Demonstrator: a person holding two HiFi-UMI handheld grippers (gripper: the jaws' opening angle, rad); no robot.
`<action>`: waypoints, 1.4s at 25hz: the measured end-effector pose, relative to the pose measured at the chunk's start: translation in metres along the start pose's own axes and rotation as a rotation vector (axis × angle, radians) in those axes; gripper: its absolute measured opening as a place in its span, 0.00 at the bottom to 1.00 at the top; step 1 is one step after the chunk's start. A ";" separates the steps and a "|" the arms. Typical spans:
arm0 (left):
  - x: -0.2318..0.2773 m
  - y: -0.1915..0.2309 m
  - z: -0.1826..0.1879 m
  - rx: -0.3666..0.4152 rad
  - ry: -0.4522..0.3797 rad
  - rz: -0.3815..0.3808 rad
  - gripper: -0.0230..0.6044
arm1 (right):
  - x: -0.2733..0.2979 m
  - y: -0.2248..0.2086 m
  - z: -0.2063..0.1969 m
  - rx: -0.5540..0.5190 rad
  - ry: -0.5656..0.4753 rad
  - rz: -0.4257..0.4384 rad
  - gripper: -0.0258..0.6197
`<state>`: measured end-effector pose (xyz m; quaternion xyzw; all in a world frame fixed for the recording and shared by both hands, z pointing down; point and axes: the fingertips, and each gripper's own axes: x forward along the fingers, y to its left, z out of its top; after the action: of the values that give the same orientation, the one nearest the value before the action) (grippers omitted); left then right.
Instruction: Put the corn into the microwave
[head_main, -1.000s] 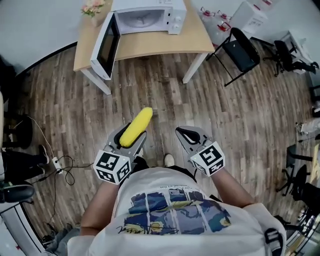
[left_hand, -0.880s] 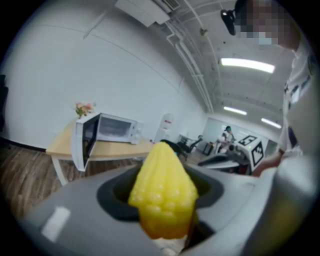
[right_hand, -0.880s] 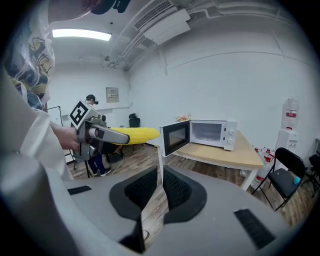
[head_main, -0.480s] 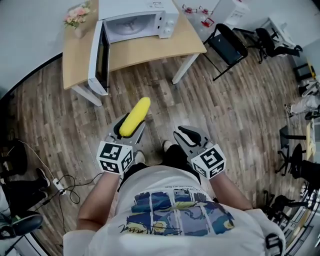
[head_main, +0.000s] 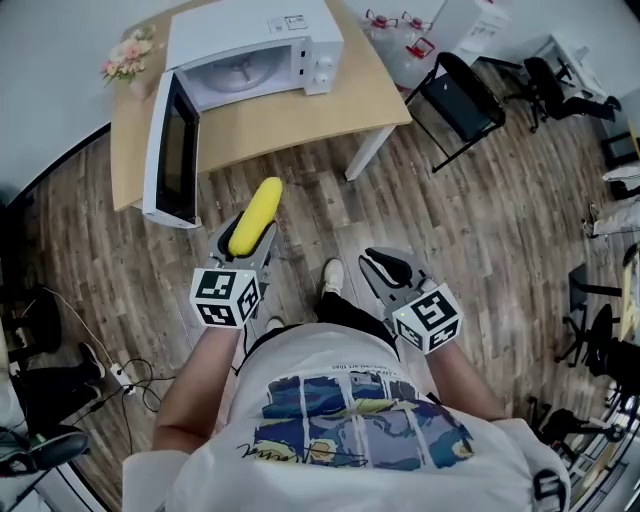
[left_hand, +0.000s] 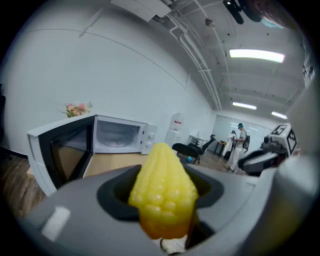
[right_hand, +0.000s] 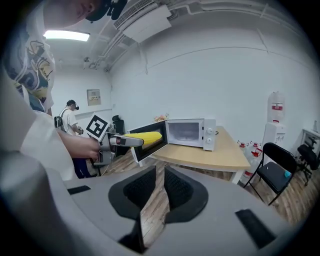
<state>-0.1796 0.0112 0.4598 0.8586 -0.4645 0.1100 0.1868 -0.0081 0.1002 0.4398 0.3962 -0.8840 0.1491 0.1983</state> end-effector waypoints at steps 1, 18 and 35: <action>0.014 0.003 0.006 0.002 -0.002 0.023 0.44 | 0.002 -0.016 0.005 -0.002 -0.004 0.013 0.11; 0.176 0.073 0.055 -0.071 0.020 0.320 0.44 | -0.015 -0.189 -0.002 0.085 -0.015 0.005 0.12; 0.328 0.202 0.082 -0.075 0.085 0.393 0.44 | 0.037 -0.275 0.038 0.094 0.075 -0.132 0.12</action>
<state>-0.1690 -0.3725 0.5491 0.7383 -0.6188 0.1628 0.2131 0.1700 -0.1155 0.4533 0.4564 -0.8401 0.1917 0.2216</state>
